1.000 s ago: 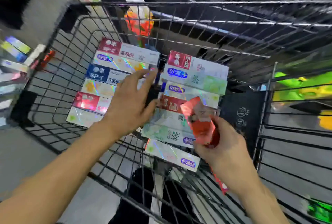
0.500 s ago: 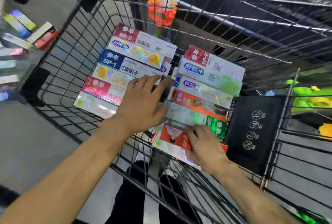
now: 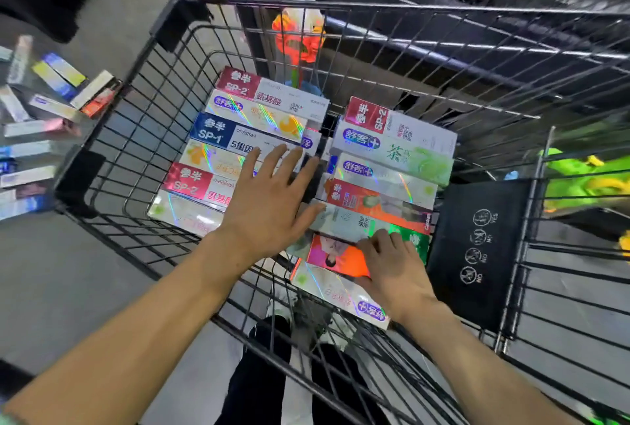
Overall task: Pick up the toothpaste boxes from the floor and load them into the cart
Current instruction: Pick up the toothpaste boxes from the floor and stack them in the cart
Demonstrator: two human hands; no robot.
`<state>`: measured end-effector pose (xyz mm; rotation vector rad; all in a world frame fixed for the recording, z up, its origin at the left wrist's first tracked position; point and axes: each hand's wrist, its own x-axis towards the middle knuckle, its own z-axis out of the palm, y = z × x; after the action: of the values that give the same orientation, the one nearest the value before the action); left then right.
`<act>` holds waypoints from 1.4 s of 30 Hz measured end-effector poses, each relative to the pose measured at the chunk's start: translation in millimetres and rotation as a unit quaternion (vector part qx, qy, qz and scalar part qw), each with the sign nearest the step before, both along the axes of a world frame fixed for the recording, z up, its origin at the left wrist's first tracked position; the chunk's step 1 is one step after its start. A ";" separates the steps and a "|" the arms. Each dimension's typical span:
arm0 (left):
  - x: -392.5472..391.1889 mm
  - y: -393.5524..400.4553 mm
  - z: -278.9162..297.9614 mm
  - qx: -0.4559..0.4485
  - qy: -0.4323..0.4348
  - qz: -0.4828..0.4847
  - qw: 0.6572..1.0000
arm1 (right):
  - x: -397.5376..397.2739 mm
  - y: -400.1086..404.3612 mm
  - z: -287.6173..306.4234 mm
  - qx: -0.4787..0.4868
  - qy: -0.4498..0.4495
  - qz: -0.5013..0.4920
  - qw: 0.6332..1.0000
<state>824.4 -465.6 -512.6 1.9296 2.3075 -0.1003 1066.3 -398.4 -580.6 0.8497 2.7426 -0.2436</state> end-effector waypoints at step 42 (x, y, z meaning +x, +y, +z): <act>-501.0 -544.0 242.5 0.044 0.058 0.538 0.840 | -744.1 -317.6 331.0 -0.043 0.178 0.392 0.901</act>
<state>323.5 -1009.6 -270.0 0.3971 3.1147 0.0121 322.3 -716.1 -249.6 -0.4019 3.1057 -0.3712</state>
